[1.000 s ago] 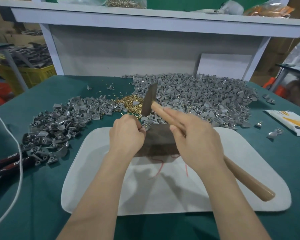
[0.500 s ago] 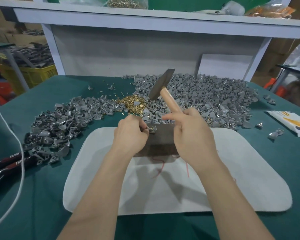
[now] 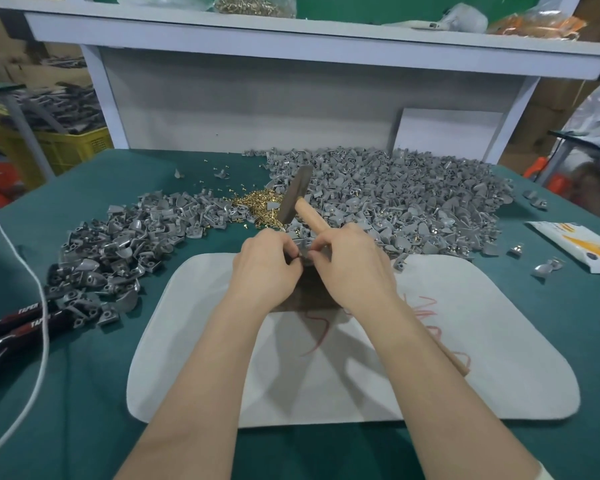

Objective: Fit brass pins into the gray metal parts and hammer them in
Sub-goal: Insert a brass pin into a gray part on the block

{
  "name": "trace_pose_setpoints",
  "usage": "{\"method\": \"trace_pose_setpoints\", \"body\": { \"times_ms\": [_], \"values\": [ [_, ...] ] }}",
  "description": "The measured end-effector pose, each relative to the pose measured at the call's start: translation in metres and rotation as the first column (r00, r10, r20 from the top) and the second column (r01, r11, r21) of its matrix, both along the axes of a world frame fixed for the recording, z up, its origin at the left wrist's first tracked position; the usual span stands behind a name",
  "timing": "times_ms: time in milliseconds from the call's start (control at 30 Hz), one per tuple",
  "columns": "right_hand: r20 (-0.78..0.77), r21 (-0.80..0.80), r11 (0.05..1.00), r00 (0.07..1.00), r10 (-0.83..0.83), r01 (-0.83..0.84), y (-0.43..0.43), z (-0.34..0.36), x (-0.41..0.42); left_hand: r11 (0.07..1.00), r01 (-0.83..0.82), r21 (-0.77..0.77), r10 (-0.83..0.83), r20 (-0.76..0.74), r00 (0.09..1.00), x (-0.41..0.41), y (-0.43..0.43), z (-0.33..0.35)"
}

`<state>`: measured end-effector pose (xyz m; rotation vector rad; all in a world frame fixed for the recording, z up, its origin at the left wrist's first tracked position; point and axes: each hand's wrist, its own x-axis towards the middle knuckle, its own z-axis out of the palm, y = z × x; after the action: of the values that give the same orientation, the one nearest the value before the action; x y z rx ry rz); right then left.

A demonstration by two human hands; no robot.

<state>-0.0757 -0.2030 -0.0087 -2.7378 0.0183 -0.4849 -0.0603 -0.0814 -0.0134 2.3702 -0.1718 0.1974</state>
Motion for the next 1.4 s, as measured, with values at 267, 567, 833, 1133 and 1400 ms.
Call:
{"method": "trace_pose_setpoints", "body": {
  "times_ms": [267,567,833,1133,1400],
  "values": [
    [0.050,-0.063,0.996,0.997,0.061,-0.058,0.001,-0.005,0.008,0.999,0.016,0.034,-0.017,0.034,0.999,0.000,-0.002,0.000],
    [0.030,-0.067,0.997,0.999,0.045,-0.043,0.003,-0.008,0.012,0.994,0.049,0.093,-0.053,0.048,0.997,-0.003,-0.005,0.003],
    [-0.034,-0.035,0.998,0.998,0.057,-0.058,0.000,-0.002,0.011,0.995,0.035,0.094,-0.040,0.048,0.998,-0.005,-0.005,0.004],
    [-0.087,-0.035,0.999,0.996,-0.003,0.000,0.006,0.007,0.010,0.989,0.027,0.145,-0.040,0.089,0.995,-0.004,-0.007,0.002],
    [-0.130,0.110,0.993,0.990,0.045,-0.031,0.000,0.007,0.006,0.989,-0.036,0.140,0.028,0.061,0.998,-0.005,-0.007,0.001]
  ]
}}
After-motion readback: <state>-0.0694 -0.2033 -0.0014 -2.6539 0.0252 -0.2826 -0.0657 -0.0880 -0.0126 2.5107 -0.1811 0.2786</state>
